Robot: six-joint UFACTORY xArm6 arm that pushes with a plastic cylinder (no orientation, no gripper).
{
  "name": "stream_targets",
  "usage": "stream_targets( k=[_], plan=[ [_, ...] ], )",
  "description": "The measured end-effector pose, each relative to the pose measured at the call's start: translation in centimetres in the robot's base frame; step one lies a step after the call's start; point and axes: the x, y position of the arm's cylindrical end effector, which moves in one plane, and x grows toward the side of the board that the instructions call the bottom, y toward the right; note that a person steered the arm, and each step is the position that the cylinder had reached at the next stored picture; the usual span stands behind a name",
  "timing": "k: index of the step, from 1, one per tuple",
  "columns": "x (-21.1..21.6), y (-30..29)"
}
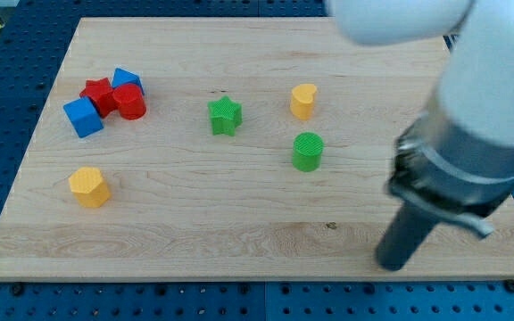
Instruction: Slightly move the heart towards the green circle
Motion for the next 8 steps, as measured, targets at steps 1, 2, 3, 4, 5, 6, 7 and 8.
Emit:
stream_targets(
  k=[1,2,3,4,5,6,7,8],
  plan=[
    [0.1,-5.2],
    [0.1,-16.0],
    [0.0,-27.0],
    [-2.8,-35.1],
    [-5.5,-36.4],
    [-5.9,-36.4],
    [-8.2,-36.5],
    [-8.4,-36.2]
  ],
)
